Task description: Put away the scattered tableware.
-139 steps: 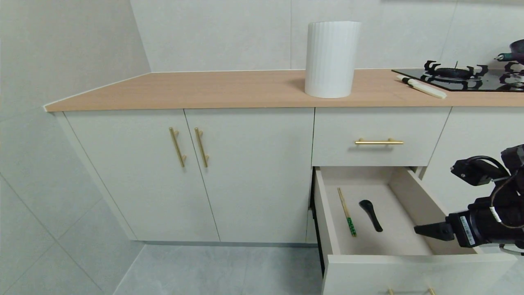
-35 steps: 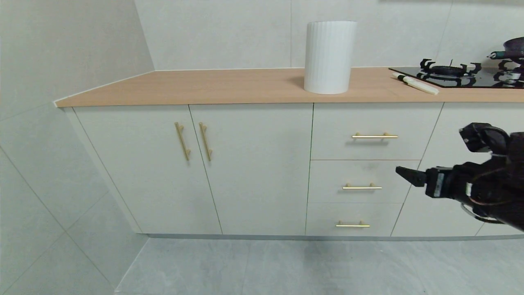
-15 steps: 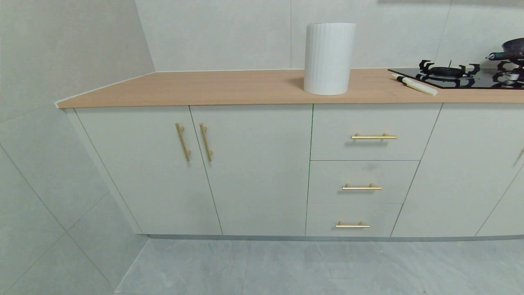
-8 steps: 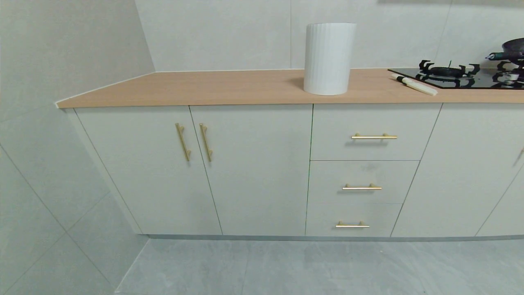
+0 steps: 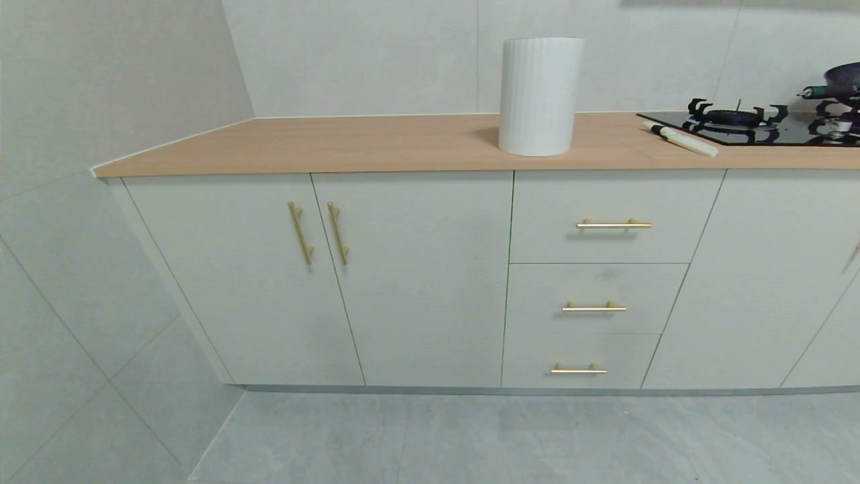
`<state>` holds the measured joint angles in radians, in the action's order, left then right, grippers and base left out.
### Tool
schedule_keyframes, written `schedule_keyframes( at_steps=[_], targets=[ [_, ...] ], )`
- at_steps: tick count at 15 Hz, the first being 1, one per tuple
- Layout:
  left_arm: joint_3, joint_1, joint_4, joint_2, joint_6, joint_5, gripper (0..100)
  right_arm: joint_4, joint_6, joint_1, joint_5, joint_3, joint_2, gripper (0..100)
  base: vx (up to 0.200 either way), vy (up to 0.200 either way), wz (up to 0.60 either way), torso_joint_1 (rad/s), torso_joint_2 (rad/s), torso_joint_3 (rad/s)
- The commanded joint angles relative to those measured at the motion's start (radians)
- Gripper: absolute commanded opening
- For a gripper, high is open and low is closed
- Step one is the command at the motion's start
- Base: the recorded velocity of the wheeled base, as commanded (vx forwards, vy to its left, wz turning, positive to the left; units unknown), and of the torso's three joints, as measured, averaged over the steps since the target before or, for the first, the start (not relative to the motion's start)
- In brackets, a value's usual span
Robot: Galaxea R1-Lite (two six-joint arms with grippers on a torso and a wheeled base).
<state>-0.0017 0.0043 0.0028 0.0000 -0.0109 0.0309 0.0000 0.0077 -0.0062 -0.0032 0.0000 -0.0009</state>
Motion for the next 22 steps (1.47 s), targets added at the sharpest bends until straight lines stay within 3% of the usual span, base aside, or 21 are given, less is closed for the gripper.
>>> schedule_keyframes(
  at_steps=[1, 5, 22],
  targets=[
    [0.000, 0.000, 0.000, 0.000, -0.001, 0.000, 100, 0.003, -0.002, 0.000, 0.002, 0.000, 0.002, 100, 0.000, 0.000, 0.00, 0.000, 0.00, 0.000],
    [0.000, 0.000, 0.000, 0.002, -0.001, 0.000, 100, 0.003, 0.000, 0.000, 0.002, 0.000, 0.002, 100, 0.000, 0.000, 0.00, 0.000, 0.00, 0.000],
    [0.000, 0.000, -0.001, 0.002, -0.001, 0.000, 100, 0.003, 0.000, 0.000, 0.003, 0.000, 0.002, 100, 0.200, 0.000, 0.00, 0.004, 0.00, 0.002]
  ],
)
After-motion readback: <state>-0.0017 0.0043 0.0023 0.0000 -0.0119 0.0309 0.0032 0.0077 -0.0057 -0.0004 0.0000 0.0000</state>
